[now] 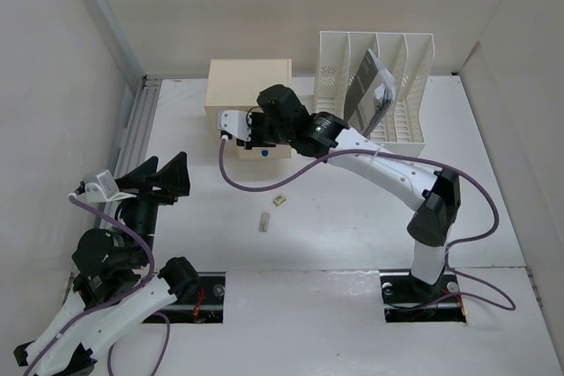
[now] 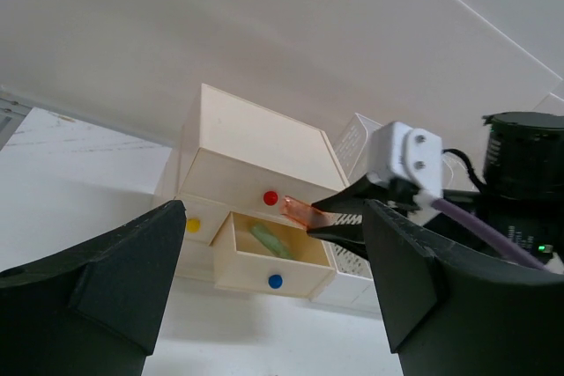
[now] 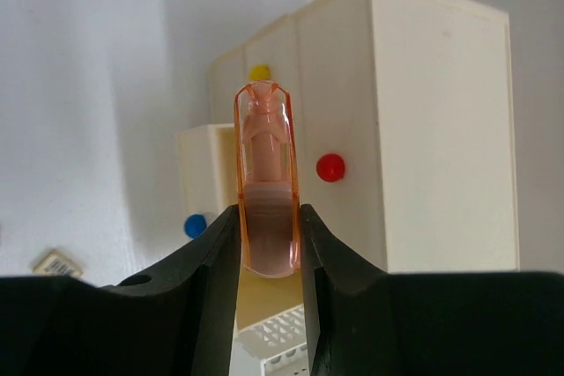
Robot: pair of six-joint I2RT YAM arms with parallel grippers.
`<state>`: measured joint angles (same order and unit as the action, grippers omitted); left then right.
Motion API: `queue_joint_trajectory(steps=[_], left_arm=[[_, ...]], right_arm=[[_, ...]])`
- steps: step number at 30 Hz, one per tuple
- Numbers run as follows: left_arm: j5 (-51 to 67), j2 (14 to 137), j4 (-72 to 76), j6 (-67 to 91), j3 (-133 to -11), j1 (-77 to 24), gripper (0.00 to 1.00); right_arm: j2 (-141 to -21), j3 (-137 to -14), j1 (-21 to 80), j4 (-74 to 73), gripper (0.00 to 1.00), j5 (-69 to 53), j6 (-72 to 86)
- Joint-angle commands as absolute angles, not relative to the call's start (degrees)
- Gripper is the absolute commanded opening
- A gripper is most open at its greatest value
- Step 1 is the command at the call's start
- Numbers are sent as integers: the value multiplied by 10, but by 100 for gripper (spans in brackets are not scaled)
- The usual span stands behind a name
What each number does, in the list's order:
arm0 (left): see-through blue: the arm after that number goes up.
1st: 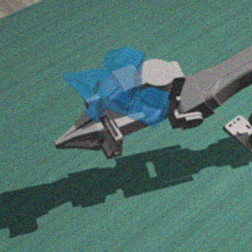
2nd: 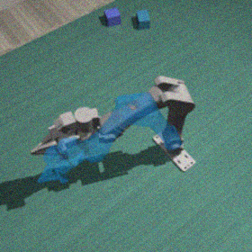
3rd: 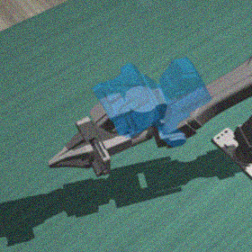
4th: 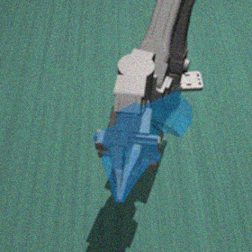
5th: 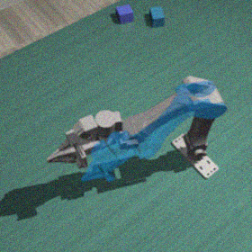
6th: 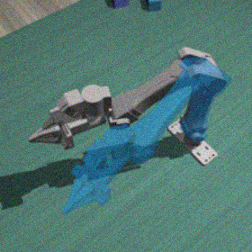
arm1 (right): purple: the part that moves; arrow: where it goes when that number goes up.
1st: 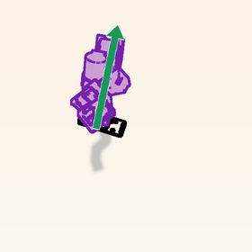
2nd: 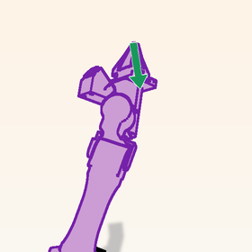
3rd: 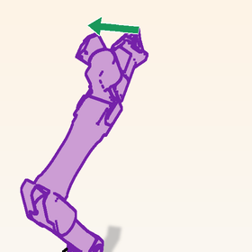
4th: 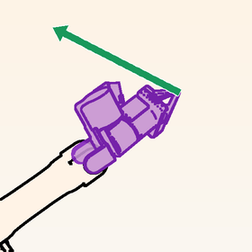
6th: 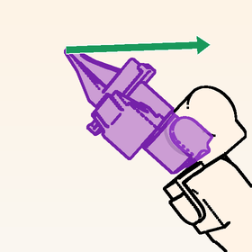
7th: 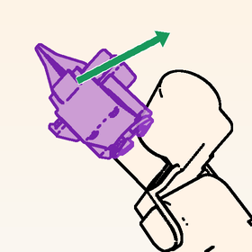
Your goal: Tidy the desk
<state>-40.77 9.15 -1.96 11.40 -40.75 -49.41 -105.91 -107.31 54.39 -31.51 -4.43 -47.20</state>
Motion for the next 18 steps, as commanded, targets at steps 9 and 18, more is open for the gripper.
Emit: queue_joint_trajectory(steps=[9, 18], left_arm=[[-408, 92, 8, 105, -407, -496, 79], [-408, 98, 8, 105, -407, -496, 79]], right_arm=[[-1150, -1112, 506, -255, 14, 95, -428], [-1149, -1107, 506, -263, 48, 89, -417]])
